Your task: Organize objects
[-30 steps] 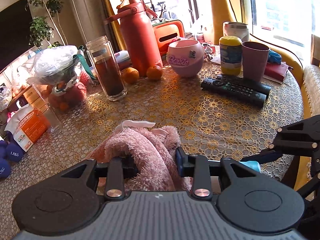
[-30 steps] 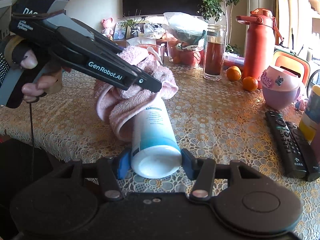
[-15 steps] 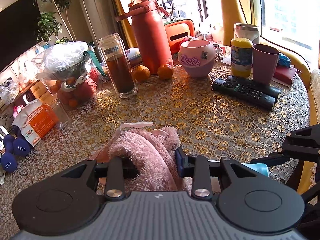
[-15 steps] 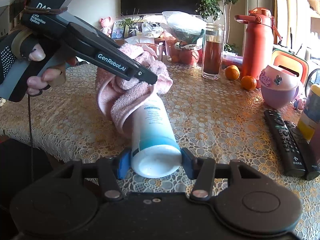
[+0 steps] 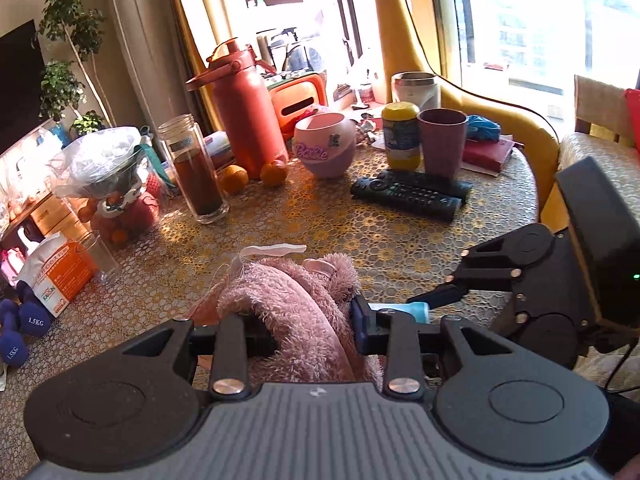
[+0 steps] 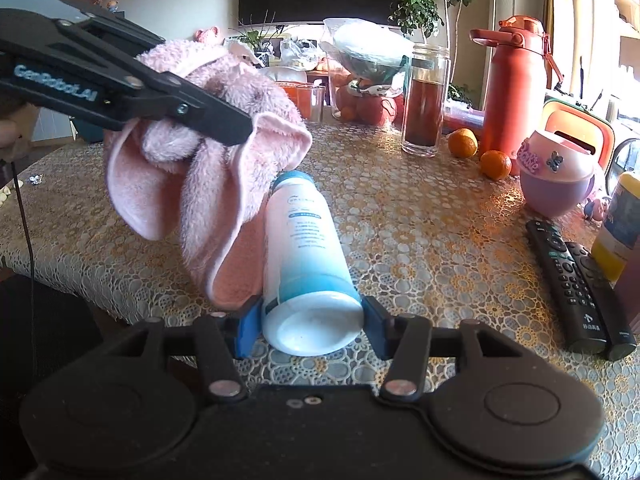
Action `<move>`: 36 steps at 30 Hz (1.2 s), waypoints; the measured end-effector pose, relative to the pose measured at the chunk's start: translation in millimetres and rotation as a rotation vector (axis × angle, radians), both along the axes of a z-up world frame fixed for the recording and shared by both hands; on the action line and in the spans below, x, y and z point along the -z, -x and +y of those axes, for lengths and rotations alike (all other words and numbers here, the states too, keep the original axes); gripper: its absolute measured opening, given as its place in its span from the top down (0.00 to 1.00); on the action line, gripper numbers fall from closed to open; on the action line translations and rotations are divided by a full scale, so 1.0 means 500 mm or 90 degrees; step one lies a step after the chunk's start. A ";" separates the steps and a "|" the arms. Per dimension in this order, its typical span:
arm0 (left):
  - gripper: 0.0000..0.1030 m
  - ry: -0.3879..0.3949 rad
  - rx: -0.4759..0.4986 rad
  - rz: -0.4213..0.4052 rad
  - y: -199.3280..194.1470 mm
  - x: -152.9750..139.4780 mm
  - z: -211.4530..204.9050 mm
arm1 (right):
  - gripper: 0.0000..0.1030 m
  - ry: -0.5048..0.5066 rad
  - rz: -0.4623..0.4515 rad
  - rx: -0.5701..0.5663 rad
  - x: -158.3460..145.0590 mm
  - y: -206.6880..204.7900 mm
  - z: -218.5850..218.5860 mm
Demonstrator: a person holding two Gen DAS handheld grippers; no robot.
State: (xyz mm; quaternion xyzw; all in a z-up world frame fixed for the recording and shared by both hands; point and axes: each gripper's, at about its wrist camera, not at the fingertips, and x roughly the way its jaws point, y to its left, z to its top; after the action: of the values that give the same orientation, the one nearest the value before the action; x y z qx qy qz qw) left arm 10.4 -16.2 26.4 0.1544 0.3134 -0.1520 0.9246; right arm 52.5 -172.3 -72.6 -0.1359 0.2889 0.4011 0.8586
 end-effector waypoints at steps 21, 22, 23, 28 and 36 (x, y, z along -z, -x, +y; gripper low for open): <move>0.69 -0.056 0.042 0.019 -0.079 0.081 -0.061 | 0.50 0.005 -0.001 -0.012 -0.004 -0.001 -0.002; 0.69 -0.053 0.032 0.021 -0.087 0.081 -0.053 | 0.50 0.005 0.000 -0.013 -0.004 -0.002 -0.002; 0.69 -0.050 0.024 0.023 -0.096 0.082 -0.045 | 0.50 0.004 0.000 -0.013 -0.004 -0.002 -0.002; 0.68 -0.045 -0.009 0.024 -0.129 0.085 -0.014 | 0.49 0.003 0.003 -0.016 -0.003 -0.005 -0.002; 0.68 -0.043 -0.048 0.022 -0.158 0.088 0.020 | 0.49 0.006 0.001 -0.016 -0.003 -0.004 -0.001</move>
State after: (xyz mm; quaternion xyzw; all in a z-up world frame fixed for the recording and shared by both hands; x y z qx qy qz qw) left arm 89.5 -6.3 -17.8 0.1707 0.3401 -0.1094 0.9183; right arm 54.7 -172.8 -71.0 -0.1435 0.2900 0.4108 0.8524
